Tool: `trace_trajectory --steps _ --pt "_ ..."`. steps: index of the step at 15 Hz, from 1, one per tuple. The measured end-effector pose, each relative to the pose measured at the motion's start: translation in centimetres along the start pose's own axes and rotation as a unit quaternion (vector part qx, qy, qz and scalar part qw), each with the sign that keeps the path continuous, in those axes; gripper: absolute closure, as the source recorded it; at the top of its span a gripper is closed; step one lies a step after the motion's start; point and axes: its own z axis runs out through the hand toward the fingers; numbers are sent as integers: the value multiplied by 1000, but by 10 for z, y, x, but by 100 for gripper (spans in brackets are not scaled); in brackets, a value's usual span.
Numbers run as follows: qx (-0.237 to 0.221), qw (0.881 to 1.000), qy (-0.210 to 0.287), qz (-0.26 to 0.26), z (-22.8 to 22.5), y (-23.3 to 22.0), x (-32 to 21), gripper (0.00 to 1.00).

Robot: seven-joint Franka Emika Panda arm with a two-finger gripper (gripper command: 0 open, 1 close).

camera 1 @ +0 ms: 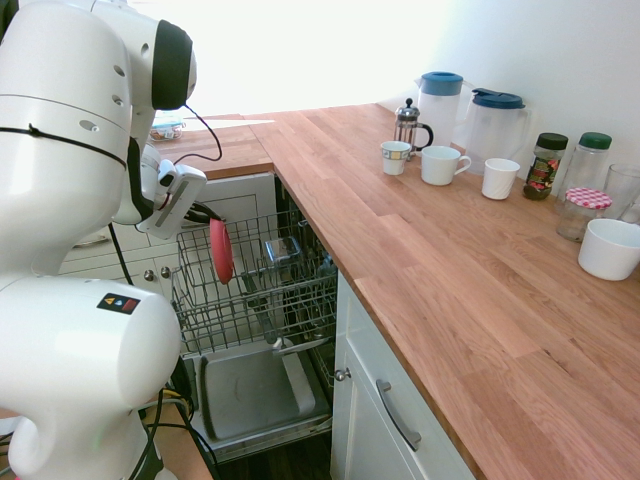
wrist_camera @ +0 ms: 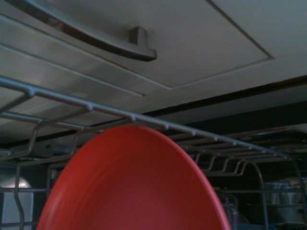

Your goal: Put the plate in the dishwasher

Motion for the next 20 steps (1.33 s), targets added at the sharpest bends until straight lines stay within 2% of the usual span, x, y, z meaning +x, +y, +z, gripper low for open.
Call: trace_trajectory --steps 4,5,12,20 --pt "13 1000 -11 -16 11 -5 -3 100" --pt "15 1000 -12 -18 12 -5 -3 0" --pt "21 1000 -14 -17 14 -6 -1 0" --pt "52 998 -32 -15 26 -17 -12 0"
